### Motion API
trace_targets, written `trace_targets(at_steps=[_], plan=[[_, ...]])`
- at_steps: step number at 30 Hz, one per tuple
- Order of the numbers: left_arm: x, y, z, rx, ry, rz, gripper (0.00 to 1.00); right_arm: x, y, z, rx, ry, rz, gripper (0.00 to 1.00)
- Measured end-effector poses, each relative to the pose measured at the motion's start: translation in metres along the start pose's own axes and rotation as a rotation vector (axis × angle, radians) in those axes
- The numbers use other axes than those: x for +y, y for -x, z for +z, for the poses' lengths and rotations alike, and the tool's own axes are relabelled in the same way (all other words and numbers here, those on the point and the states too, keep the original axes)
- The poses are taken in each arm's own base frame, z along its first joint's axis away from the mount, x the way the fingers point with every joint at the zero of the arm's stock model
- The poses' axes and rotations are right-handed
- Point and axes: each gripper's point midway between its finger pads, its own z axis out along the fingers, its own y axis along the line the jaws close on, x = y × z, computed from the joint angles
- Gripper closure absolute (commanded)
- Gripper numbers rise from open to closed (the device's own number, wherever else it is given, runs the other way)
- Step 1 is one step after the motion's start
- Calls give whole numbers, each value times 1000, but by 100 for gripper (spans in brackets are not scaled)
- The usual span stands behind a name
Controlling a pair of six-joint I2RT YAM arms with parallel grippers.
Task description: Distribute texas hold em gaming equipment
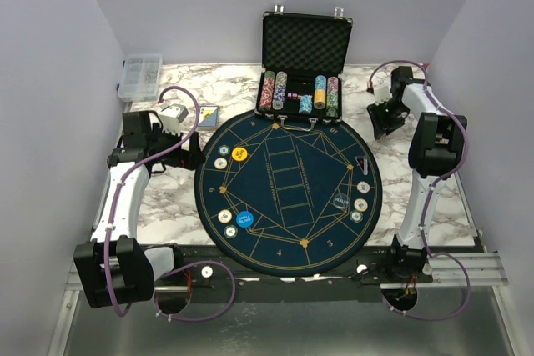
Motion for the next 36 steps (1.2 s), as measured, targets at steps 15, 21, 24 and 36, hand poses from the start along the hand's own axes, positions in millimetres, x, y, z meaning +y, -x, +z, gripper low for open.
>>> trace_targets(at_steps=[15, 21, 24, 36], plan=[[0, 0, 0, 0, 0, 0, 2, 9, -9, -4, 14, 28, -15, 99], [0, 0, 0, 0, 0, 0, 2, 16, -14, -11, 30, 54, -11, 99], [0, 0, 0, 0, 0, 0, 2, 17, -13, -19, 24, 53, -13, 99], [0, 0, 0, 0, 0, -1, 2, 39, 3, -52, -39, 63, -59, 99]])
